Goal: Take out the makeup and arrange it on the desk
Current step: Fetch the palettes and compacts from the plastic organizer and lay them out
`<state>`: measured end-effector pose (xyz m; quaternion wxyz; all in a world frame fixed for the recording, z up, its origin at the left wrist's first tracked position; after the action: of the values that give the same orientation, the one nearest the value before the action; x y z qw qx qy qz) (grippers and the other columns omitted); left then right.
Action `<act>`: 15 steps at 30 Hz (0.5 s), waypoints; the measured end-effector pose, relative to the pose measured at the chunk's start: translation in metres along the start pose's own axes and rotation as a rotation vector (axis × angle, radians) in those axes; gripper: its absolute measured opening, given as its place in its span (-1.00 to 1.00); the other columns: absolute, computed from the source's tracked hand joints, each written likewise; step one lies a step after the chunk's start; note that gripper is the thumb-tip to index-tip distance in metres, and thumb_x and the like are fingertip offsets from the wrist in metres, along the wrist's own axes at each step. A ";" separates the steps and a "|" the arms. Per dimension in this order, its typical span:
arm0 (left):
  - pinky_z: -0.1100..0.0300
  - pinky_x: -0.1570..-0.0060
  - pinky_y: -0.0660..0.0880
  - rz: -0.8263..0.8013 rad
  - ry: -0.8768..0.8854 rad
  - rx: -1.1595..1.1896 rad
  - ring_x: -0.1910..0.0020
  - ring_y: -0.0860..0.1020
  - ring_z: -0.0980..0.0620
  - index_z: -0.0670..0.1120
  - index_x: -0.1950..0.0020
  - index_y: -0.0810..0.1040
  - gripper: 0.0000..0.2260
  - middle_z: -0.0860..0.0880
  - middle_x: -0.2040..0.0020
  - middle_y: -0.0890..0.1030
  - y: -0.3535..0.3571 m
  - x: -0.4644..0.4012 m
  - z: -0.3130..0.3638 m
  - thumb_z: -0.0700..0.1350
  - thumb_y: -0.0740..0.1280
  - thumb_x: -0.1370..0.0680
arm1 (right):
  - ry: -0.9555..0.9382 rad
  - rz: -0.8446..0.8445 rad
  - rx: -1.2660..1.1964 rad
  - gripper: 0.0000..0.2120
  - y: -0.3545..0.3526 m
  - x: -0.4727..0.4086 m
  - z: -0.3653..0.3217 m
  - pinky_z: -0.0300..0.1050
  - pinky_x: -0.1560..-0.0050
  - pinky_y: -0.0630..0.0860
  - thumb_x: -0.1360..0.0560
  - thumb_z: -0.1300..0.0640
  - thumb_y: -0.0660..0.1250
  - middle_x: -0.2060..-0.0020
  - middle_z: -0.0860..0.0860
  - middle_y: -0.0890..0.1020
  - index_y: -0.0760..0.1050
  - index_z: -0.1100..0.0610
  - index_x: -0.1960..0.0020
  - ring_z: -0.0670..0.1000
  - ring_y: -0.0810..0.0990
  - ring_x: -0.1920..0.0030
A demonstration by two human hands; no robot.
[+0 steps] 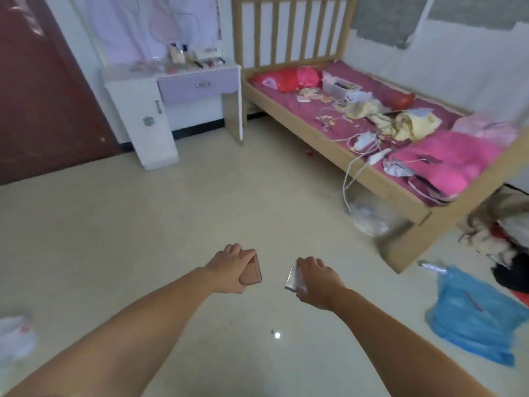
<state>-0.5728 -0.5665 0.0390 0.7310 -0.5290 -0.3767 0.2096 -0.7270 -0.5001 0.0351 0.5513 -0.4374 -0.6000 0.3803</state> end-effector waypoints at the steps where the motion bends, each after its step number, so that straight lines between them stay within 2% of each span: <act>1: 0.05 -0.13 0.41 0.004 -0.046 0.021 -0.22 0.34 -0.13 -0.02 -0.42 0.19 -0.34 -0.11 -0.20 0.34 -0.004 -0.001 -0.028 -0.02 0.37 -0.37 | -0.044 0.000 0.011 -0.55 -0.007 -0.026 -0.018 -0.02 -0.13 0.42 -0.46 0.02 0.25 -0.19 0.09 0.40 0.26 0.14 -0.28 0.13 0.39 -0.24; 8: 0.08 0.02 0.42 0.065 -0.198 0.132 -0.11 0.39 -0.12 -0.05 -0.24 0.33 -0.47 -0.09 -0.10 0.39 -0.033 -0.057 -0.159 -0.08 0.37 -0.31 | -0.257 0.001 0.116 -0.52 -0.052 -0.198 -0.093 0.01 -0.13 0.48 -0.49 -0.01 0.24 -0.23 0.10 0.40 0.23 0.17 -0.32 0.13 0.38 -0.24; 11: 0.07 -0.03 0.42 0.117 -0.250 0.164 -0.12 0.38 -0.13 -0.05 -0.27 0.31 -0.45 -0.09 -0.12 0.38 -0.065 -0.099 -0.218 -0.07 0.38 -0.32 | -0.337 0.013 0.143 -0.50 -0.080 -0.278 -0.112 0.01 -0.14 0.47 -0.49 -0.03 0.24 -0.24 0.10 0.39 0.22 0.17 -0.34 0.13 0.37 -0.25; 15: 0.06 -0.16 0.38 0.149 -0.374 0.217 -0.21 0.33 -0.14 -0.03 -0.41 0.21 -0.33 -0.12 -0.21 0.34 -0.112 -0.150 -0.303 0.00 0.39 -0.36 | -0.421 0.015 0.160 -0.51 -0.131 -0.385 -0.141 0.01 -0.16 0.46 -0.50 -0.01 0.22 -0.25 0.10 0.40 0.23 0.16 -0.35 0.13 0.37 -0.26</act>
<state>-0.4437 -0.8981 0.0464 0.6834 -0.4257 -0.4409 0.3968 -0.5974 -0.9100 0.0455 0.4440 -0.3079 -0.6665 0.5136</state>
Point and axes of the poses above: each hand's wrist, its own x-axis away from the middle knuckle, its own y-axis out of the palm, z = x × y, the point moved 10 cm from there along -x, towards the middle knuckle
